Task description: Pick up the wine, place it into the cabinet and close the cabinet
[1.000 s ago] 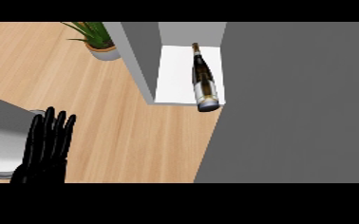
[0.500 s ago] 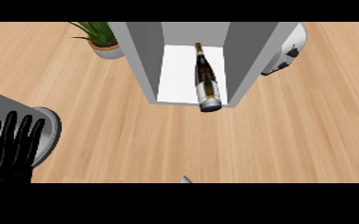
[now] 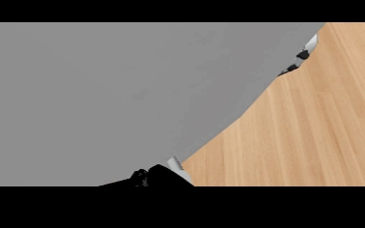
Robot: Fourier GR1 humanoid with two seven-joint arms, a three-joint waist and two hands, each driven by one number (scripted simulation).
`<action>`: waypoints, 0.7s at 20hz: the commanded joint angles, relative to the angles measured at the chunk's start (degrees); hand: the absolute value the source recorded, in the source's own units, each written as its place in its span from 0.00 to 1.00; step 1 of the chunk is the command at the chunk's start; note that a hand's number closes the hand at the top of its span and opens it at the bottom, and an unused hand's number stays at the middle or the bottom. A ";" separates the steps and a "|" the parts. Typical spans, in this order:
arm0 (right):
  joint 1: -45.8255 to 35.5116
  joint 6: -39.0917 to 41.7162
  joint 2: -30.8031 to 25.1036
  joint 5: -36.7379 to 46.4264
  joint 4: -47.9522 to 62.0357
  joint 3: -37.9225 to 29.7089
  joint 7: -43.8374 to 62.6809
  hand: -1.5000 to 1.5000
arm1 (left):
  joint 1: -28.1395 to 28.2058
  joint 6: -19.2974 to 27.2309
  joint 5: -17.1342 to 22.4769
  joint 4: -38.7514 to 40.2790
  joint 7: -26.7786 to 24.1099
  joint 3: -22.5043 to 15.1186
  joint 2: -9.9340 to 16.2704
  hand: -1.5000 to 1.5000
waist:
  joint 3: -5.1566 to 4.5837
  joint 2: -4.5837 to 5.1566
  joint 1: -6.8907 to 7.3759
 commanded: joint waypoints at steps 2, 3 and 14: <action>-18.00 -4.69 1.00 -8.62 13.82 -5.65 -1.13 1.00 | -1.16 -3.53 3.20 1.69 0.95 4.35 1.62 0.00 | 0.04 0.29 0.11; -21.02 -6.11 1.01 -9.49 16.15 -4.72 -0.65 1.00 | 0.12 -4.49 4.52 1.08 1.62 5.04 1.83 0.00 | 0.07 0.07 -0.02; -35.95 5.56 1.04 -34.55 40.68 -10.72 -7.70 1.00 | -0.98 -7.88 6.06 1.65 3.65 8.52 3.65 0.00 | 0.08 1.09 2.50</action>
